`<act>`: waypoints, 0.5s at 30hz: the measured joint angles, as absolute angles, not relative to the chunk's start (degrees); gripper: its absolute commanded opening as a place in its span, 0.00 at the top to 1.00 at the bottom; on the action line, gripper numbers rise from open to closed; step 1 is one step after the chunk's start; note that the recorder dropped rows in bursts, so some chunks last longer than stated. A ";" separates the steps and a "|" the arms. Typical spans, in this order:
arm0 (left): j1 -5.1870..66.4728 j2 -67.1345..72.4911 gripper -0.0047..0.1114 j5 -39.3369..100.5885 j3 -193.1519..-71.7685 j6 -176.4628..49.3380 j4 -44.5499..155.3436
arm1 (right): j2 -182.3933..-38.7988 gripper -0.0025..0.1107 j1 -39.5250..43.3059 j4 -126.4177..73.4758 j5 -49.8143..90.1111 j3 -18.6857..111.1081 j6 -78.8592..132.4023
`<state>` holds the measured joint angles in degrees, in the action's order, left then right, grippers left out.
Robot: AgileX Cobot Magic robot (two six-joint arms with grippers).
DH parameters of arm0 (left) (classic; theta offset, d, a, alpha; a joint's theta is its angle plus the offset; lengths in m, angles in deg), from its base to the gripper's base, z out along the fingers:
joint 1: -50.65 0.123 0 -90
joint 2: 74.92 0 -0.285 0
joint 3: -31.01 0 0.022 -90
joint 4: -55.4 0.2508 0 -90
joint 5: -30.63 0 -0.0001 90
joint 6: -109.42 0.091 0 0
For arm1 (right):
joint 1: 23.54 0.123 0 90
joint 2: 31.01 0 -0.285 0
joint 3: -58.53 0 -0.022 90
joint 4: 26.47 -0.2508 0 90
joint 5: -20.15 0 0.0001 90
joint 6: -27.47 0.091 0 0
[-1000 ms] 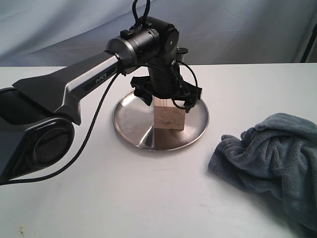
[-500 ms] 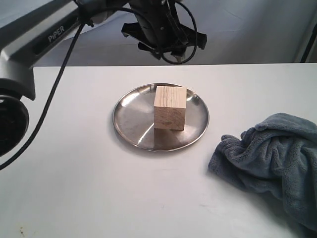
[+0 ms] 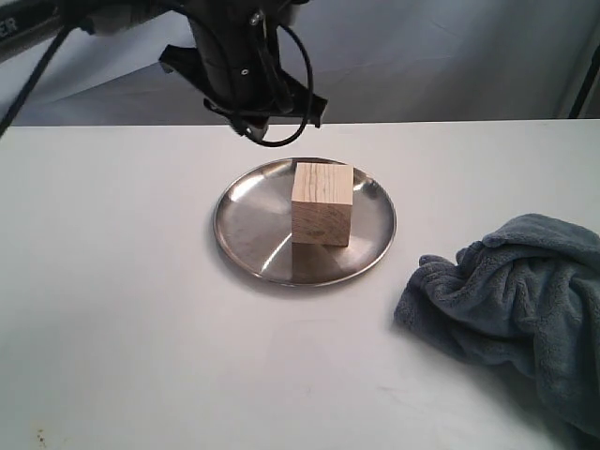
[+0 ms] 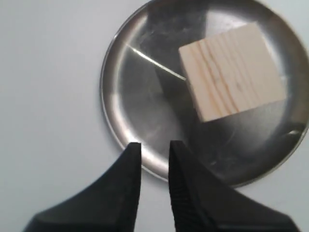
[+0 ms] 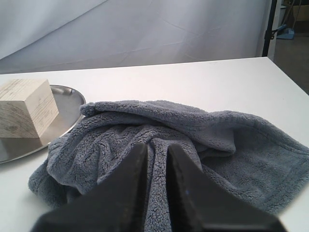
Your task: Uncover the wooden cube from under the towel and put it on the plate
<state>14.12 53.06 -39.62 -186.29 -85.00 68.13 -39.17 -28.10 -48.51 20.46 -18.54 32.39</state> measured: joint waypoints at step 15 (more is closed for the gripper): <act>16.18 36.54 0.96 -39.62 -165.84 -97.14 75.77 | -39.17 0.95 -28.10 -48.51 20.46 -18.54 32.39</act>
<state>16.18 36.54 -39.62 -165.84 -97.14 75.77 -39.17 -28.10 -48.51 20.46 -18.54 32.39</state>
